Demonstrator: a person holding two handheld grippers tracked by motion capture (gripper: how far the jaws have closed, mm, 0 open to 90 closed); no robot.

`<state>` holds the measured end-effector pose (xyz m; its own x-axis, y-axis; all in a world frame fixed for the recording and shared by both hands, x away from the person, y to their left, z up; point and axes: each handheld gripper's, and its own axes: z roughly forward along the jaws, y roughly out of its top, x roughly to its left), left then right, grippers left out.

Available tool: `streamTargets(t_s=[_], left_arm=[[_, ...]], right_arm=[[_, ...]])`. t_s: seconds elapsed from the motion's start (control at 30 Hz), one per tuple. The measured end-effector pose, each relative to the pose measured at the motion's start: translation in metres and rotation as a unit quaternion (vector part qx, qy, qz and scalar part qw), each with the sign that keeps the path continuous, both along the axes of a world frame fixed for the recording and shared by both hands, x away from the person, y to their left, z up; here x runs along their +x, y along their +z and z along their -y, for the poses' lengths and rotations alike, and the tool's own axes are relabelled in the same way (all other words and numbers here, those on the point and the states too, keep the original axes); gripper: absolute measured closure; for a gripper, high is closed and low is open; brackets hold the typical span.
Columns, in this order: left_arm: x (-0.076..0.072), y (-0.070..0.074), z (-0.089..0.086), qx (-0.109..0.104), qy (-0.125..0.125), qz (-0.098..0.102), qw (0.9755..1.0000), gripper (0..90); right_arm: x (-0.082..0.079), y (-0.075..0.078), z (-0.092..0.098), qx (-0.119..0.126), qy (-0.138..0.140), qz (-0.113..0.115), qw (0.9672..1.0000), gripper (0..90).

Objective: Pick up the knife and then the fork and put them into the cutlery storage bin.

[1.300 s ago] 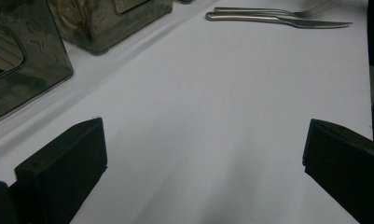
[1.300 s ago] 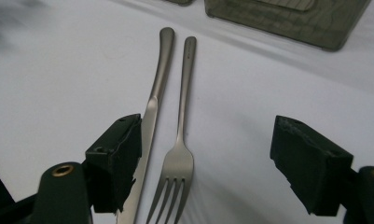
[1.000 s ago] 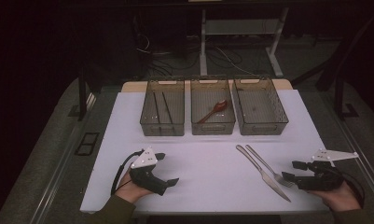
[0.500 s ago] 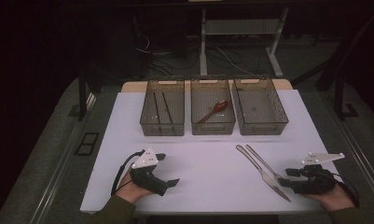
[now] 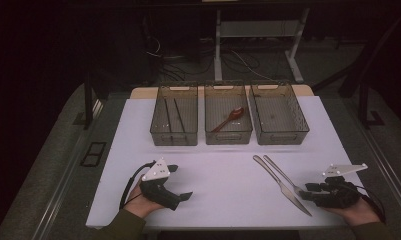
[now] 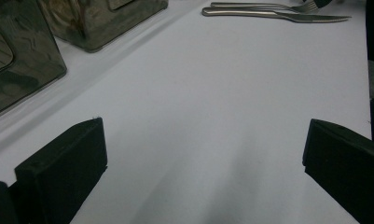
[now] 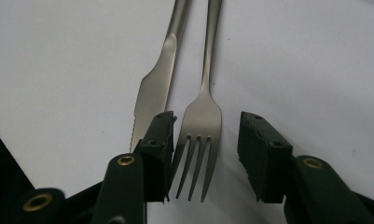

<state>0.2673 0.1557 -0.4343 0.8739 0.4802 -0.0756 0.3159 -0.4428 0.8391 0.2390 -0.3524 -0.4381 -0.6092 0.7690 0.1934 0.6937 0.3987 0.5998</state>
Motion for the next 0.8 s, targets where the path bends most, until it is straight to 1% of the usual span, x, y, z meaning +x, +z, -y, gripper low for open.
streamTargets(t_s=[0.1, 0.23, 0.3, 0.37, 0.5, 0.6, 0.67, 0.77, 0.8], left_arm=[[-0.0001, -0.0004, 0.0006, 0.0, 0.0, 0.001, 1.0, 0.0], [-0.0002, -0.0003, 0.0004, 0.002, 0.0, 0.002, 1.0, 0.0], [-0.0001, -0.0005, 0.0006, 0.0, 0.0, 0.001, 1.0, 0.0], [-0.0003, -0.0004, 0.0008, 0.001, 0.0, 0.002, 1.0, 0.0], [-0.0002, -0.0004, 0.001, 0.004, -0.001, 0.002, 1.0, 0.0], [-0.0003, -0.0002, 0.0009, 0.004, -0.002, 0.002, 1.0, 0.0], [-0.0002, -0.0002, 0.0009, 0.003, -0.002, 0.002, 1.0, 0.0], [-0.0001, -0.0003, 0.0009, 0.001, -0.001, 0.002, 1.0, 0.0], [-0.0003, -0.0001, 0.0009, 0.0, 0.0, 0.002, 1.0, 0.0]], right_arm=[[0.0004, -0.0011, 0.0, -0.001, -0.003, -0.007, 1.0, 56.8], [0.0005, -0.0007, 0.0, -0.003, -0.005, -0.009, 0.9999, 57.0], [0.0011, -0.0013, 0.0008, -0.003, -0.007, -0.007, 0.9999, 57.0], [0.0013, -0.0015, 0.0015, -0.004, -0.011, -0.009, 0.9999, 57.4], [0.0021, -0.0014, 0.004, -0.012, -0.015, -0.006, 0.9998, 60.2], [0.0029, -0.0009, 0.0063, -0.02, -0.023, -0.002, 0.9995, 60.0], [0.0036, 0.0003, 0.007, -0.018, -0.023, -0.001, 0.9996, 59.8], [0.0073, 0.0061, 0.0056, -0.008, -0.02, -0.002, 0.9998, 59.7], [0.0096, 0.0083, 0.0041, -0.009, -0.017, -0.002, 0.9998, 60.1]])
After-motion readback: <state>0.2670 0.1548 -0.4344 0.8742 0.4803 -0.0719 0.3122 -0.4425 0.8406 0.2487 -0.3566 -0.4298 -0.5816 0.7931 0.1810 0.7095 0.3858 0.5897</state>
